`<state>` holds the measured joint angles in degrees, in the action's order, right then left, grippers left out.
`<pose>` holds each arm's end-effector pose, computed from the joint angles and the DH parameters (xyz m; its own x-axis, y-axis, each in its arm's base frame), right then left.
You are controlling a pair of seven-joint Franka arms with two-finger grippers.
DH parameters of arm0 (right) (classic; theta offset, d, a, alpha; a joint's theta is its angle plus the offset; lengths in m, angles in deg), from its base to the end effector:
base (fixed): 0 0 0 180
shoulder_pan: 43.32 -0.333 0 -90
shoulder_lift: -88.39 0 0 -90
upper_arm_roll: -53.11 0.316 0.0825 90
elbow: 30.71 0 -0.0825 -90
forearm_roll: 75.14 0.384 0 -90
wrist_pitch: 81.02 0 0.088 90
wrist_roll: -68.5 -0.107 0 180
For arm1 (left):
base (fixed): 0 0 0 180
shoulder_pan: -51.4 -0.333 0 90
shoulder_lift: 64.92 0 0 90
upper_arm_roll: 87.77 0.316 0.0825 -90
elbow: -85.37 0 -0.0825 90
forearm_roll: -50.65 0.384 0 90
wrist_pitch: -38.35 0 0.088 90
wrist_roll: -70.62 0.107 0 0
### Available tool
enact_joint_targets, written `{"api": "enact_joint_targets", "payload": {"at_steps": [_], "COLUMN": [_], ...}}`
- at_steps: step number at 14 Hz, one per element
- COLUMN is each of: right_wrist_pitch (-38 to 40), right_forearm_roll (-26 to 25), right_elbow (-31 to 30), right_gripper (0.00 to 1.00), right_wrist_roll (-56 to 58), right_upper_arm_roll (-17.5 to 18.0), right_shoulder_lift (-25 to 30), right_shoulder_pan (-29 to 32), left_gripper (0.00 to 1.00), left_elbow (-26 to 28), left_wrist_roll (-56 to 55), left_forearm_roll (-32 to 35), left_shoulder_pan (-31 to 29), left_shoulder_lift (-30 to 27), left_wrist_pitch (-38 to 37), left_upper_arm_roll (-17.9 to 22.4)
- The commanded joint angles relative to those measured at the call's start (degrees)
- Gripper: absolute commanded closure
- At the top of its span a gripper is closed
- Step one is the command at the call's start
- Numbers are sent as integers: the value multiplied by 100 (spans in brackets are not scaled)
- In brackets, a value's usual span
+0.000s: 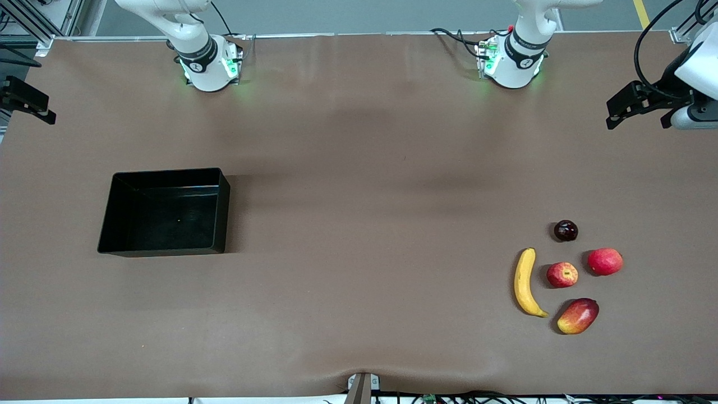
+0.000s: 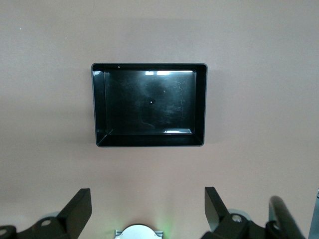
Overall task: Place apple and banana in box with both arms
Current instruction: 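Reach the left gripper down over the red-yellow apple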
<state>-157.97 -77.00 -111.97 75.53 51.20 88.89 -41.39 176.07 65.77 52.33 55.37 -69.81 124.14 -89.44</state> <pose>0.5247 -0.0394 0.6802 0.9964 0.0485 -0.0697 0.0502 -0.9985 0.0234 0.5179 -0.0486 0.6582 0.9999 -0.0116 0.0023 -0.0115 -0.9994 -0.0316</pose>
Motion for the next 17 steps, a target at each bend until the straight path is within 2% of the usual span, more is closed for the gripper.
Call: {"api": "enact_joint_targets", "payload": {"at_steps": [1, 6, 10, 14, 15, 17], "right_wrist_pitch": [75, 66, 31, -144, -258, -338], "right_forearm_roll": [107, 107, 63, 54, 19, 107], "right_elbow": [120, 128, 172, 173, 164, 137], "right_gripper": [0, 0, 0, 0, 0, 0], "right_wrist_roll": [-79, -70, -9, 0, 9, 367], "right_upper_arm_roll": [42, 42, 42, 42, 33, 51], "right_shoulder_lift": [-59, -59, -226, -559, -786, -981], "right_shoulder_pan": [61, 88, 158, 158, 193, 534], "left_gripper": [0, 0, 0, 0, 0, 0], "left_elbow": [-45, -123, -308, -203, -150, 25], "left_wrist_roll": [63, 63, -7, -34, -42, -51], "left_forearm_roll": [-98, -28, -19, 86, 226, 262], "left_shoulder_pan": [25, 7, -37, -37, -72, -360], "left_shoulder_lift": [23, 180, 978, 1779, 1946, 2201], "left_wrist_pitch": [-132, -132, -54, 990, 1263, 1912], "left_upper_arm_roll": [9, 17, 61, 79, 79, 53]}}
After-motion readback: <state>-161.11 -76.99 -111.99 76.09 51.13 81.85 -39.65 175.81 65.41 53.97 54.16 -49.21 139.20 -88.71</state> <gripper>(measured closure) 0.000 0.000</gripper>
